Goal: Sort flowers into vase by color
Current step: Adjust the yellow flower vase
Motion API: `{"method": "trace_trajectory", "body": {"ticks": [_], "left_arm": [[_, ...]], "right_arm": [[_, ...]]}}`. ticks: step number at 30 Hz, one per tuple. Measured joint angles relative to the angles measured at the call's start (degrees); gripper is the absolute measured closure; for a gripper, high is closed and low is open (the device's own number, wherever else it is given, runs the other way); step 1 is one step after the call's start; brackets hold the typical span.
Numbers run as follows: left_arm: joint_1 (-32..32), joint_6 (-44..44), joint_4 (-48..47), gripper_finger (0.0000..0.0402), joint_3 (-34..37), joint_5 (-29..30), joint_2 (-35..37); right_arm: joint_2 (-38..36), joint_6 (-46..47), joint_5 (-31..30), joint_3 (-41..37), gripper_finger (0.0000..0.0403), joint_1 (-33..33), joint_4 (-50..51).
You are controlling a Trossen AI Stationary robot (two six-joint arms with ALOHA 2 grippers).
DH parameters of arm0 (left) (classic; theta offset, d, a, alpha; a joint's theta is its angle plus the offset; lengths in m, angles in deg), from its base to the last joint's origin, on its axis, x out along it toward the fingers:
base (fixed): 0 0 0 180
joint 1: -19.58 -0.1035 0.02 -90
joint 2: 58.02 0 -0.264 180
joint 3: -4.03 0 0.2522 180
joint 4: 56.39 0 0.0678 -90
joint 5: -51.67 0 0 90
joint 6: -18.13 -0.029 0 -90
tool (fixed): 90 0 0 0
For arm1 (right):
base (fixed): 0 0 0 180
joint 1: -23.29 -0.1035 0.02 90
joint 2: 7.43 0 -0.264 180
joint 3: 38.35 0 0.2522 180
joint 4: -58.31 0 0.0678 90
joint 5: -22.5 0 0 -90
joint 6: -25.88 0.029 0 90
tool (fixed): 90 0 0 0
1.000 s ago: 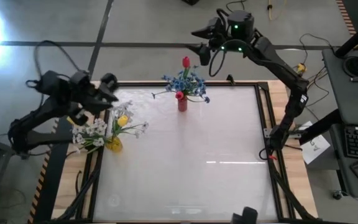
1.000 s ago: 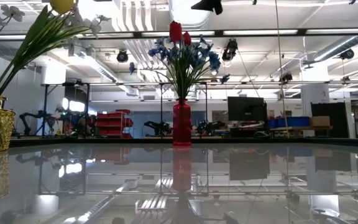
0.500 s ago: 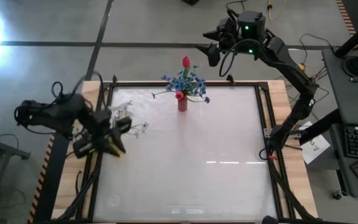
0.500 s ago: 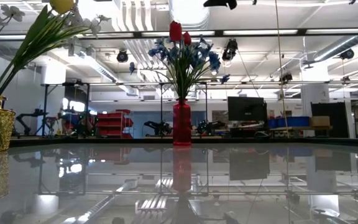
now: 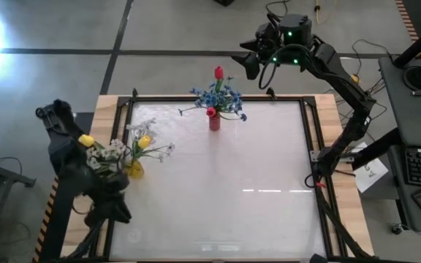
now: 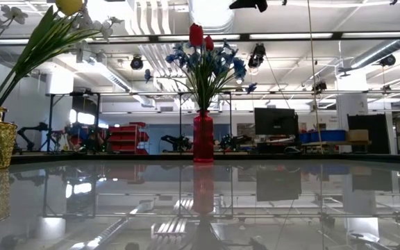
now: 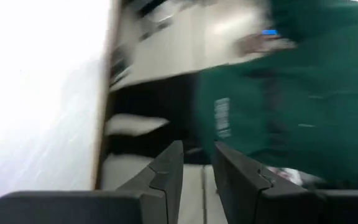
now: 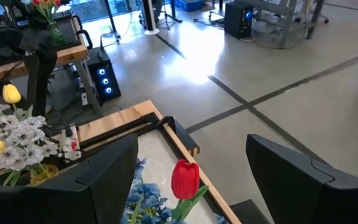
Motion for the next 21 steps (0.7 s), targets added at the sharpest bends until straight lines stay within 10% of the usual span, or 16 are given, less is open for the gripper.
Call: {"method": "trace_trajectory", "body": {"ticks": [12, 21], "left_arm": [[6.73, 33.96, -30.58, 0.0326, 3.38, 0.83, -4.46], [6.37, 41.07, -32.83, 0.0326, 13.06, -4.66, -4.77]], "right_arm": [[0.00, -0.20, -0.39, 0.00, 0.0111, -0.05, 0.10], [0.00, -0.76, -1.18, 0.00, 0.0112, -0.07, 0.13]]}}
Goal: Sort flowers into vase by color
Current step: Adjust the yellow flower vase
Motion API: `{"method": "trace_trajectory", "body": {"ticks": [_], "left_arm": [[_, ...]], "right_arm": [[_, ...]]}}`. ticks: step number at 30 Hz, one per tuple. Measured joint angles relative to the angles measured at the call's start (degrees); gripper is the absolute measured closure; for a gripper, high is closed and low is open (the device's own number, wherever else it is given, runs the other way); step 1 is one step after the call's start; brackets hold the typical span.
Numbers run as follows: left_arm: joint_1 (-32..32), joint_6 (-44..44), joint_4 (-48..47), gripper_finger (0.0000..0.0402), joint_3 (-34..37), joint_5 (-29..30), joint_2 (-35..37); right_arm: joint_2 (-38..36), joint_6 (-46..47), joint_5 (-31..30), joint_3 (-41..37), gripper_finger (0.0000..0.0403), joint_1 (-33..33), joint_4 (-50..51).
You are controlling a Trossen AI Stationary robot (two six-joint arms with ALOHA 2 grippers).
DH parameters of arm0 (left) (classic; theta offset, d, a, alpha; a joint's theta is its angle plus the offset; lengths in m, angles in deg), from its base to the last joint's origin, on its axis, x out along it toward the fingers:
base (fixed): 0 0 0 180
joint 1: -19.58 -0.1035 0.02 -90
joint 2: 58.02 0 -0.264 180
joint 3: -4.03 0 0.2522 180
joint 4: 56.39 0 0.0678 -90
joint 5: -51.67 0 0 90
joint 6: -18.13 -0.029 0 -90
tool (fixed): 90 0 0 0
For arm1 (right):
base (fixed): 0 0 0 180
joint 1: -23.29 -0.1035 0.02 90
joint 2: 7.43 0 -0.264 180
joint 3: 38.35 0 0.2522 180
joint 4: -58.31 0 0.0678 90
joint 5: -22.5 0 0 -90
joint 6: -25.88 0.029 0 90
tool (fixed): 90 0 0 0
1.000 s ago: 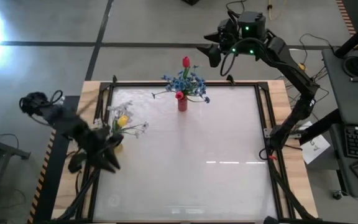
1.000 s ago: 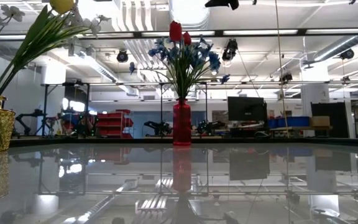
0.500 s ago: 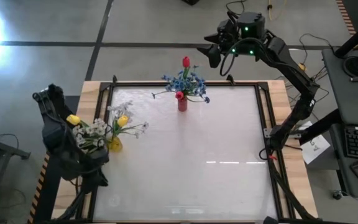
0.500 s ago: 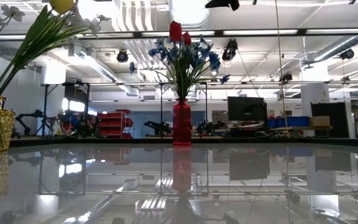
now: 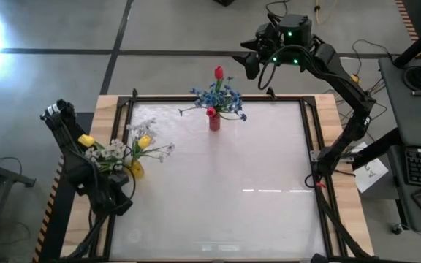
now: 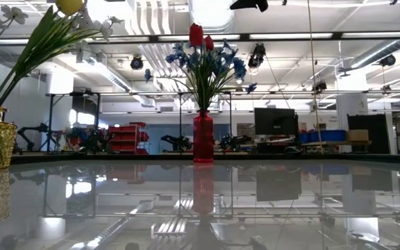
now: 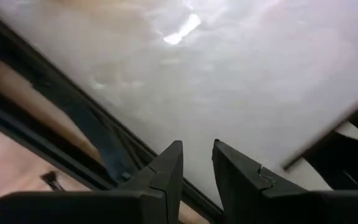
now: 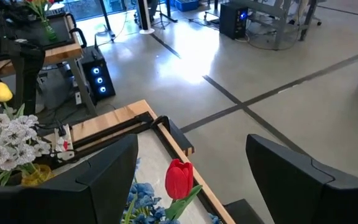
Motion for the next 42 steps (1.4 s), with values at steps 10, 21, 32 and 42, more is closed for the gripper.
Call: {"method": "trace_trajectory", "body": {"ticks": [10, 21, 32, 42], "left_arm": [[-2.10, 3.12, -0.42, 0.0326, 9.14, 0.01, 0.06], [-9.69, 1.47, -3.86, 0.0326, 8.25, 2.62, -4.70], [-20.58, -1.13, -3.88, 0.0326, 8.25, 2.23, -16.95], [-32.00, -10.65, -7.16, 0.0326, 5.60, 9.58, -17.61]], "right_arm": [[0.02, 0.09, -0.28, 0.00, 0.0111, 0.03, -0.33], [0.02, 0.65, -1.63, 0.00, 0.0108, -0.04, -1.58], [0.02, 0.63, -1.64, 0.00, 0.0108, -0.04, -1.63], [0.04, 0.63, -1.66, 0.00, 0.0108, -0.04, 0.14]]}}
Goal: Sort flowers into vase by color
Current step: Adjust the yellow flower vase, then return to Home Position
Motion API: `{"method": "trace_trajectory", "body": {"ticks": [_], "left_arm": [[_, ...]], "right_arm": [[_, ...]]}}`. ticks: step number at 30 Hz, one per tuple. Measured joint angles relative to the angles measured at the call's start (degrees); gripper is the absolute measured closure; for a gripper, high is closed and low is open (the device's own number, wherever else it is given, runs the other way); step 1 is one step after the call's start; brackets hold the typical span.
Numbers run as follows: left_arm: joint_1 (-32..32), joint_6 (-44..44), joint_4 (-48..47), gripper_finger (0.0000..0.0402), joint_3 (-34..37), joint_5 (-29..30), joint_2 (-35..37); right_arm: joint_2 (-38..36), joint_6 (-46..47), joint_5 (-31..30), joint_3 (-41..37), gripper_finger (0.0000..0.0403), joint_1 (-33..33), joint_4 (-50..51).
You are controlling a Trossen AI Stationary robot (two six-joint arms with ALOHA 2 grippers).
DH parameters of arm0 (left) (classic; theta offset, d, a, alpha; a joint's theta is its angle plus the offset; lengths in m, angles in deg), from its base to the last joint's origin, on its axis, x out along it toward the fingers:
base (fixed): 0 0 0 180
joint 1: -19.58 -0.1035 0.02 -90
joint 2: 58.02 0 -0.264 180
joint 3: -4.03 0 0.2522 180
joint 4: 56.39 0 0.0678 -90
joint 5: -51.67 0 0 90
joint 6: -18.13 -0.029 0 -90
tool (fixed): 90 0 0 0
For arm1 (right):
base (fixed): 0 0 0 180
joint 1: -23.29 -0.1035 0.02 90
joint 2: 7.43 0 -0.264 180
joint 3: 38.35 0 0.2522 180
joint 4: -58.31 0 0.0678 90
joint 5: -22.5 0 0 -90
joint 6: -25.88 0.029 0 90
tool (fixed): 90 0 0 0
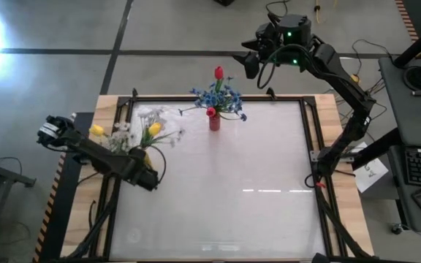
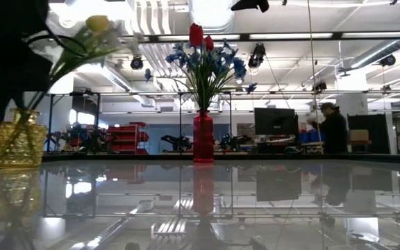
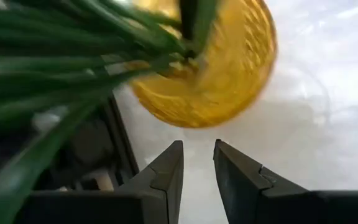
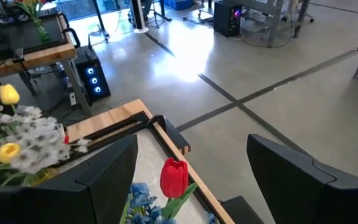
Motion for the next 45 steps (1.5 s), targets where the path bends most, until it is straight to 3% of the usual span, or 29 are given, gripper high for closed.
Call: {"method": "trace_trajectory", "body": {"ticks": [9, 13, 16, 21, 25, 34, 37, 40, 45], "left_arm": [[-13.48, -14.57, -1.21, 0.0326, -1.63, 8.18, 0.32], [-18.74, -23.55, 0.82, 0.0326, -2.75, 8.57, 0.82], [-19.35, -29.14, 0.73, 0.0326, -5.33, 8.60, 1.91], [-16.25, -37.91, 1.70, 0.0325, -10.91, 8.29, 6.42], [-13.11, -40.07, 2.01, 0.0315, -13.72, 5.74, 11.89], [-4.57, -41.44, 3.39, 0.0249, -14.27, 1.97, 23.43], [-0.08, -46.88, 9.43, 0.0235, -14.26, 1.96, 27.57], [3.21, -57.05, 22.53, 0.0238, -13.27, 1.82, 30.82], [5.35, -77.16, 42.39, 0.0275, -8.31, -3.30, 31.79]], "right_arm": [[0.00, -0.46, 0.07, 0.00, 0.0108, -0.02, 3.21], [-0.04, -1.75, 0.09, 0.00, 0.0108, -0.02, 4.18], [-0.22, -3.12, 0.43, 0.00, 0.0108, -0.18, 5.53], [-0.95, -5.52, 0.50, 0.00, 0.0108, -1.53, 7.51], [-1.79, -6.13, 0.50, 0.00, 0.0108, -2.93, 7.62], [-3.49, -5.99, 0.09, 0.00, 0.0109, -6.51, 7.41], [-3.56, -5.44, 0.08, 0.00, 0.0113, -8.44, 6.98], [-3.56, -5.38, 0.04, 0.00, 0.0120, -10.53, 6.86], [-3.56, -5.85, -3.23, 0.00, 0.0138, -13.72, 5.88]]}}
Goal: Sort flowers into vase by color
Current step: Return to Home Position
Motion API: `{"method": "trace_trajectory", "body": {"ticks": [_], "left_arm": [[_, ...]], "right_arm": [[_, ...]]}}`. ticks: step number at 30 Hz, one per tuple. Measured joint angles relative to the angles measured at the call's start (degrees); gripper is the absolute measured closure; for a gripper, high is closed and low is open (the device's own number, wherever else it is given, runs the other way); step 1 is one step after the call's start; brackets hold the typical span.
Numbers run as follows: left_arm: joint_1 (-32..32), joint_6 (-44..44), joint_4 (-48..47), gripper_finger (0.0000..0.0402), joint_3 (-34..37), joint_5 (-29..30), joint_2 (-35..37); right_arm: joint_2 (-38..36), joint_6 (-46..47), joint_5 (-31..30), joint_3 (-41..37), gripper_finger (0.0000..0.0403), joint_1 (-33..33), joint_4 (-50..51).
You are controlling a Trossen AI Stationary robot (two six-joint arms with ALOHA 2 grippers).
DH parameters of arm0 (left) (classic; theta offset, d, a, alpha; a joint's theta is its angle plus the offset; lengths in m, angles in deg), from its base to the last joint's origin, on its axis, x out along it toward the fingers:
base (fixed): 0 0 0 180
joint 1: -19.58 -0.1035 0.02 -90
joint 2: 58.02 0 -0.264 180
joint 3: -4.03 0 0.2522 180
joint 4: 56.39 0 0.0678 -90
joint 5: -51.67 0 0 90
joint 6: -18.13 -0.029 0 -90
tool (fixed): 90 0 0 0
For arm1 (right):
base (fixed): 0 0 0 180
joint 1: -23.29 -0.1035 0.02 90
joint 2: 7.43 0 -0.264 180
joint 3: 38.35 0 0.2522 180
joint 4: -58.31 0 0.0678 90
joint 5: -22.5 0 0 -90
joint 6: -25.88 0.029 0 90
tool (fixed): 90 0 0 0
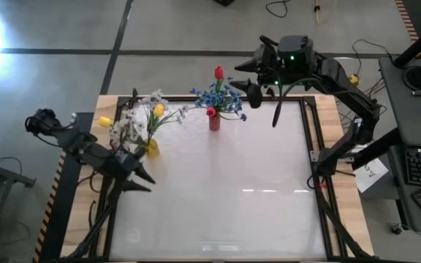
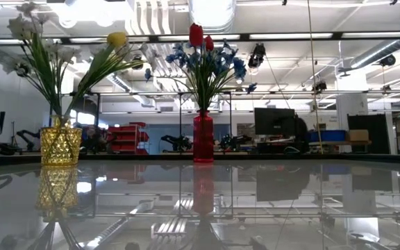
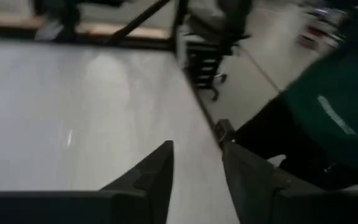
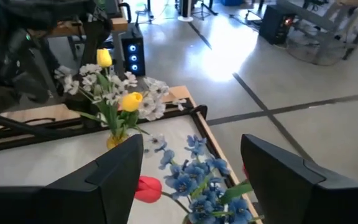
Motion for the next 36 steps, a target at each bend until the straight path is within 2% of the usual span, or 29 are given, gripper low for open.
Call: {"method": "trace_trajectory", "body": {"ticks": [6, 8, 12, 19, 22, 25, 31, 36], "left_arm": [[-0.34, -4.80, 17.88, 0.0374, 8.78, -4.87, -0.53], [-0.33, -4.53, 23.10, 0.0394, 12.18, -5.21, -0.67], [-0.34, -4.35, 31.47, 0.0392, 17.56, -5.13, -0.61], [-0.35, -4.07, 32.27, 0.0398, 20.75, -4.74, -0.82], [-0.21, 1.70, 32.07, 0.0397, 21.23, -4.76, -1.78], [-0.20, 7.02, 32.40, 0.0396, 21.24, -4.76, -3.27], [-0.13, -3.35, 37.03, 0.0396, 21.88, -8.67, -5.88], [-0.16, -3.95, 35.22, 0.0396, 24.06, -12.67, -4.20]], "right_arm": [[-0.09, 1.40, 0.11, -0.48, 0.0163, -2.60, -1.02], [-0.09, 2.00, 0.24, -1.61, 0.0172, -3.69, -2.94], [-0.66, 2.82, 0.37, -6.56, 0.0194, -5.92, -10.38], [-5.04, 4.41, 0.32, -19.93, 0.0250, -9.34, -23.66], [-7.52, 5.09, 0.12, -26.08, 0.0279, -10.56, -31.43], [-10.03, 5.49, -3.85, -31.65, 0.0308, -11.79, -39.37], [-13.54, 1.84, -6.78, -42.37, 0.0350, -13.79, -49.56], [-19.64, 0.11, -12.88, -49.26, 0.0360, -15.23, -56.21]]}}
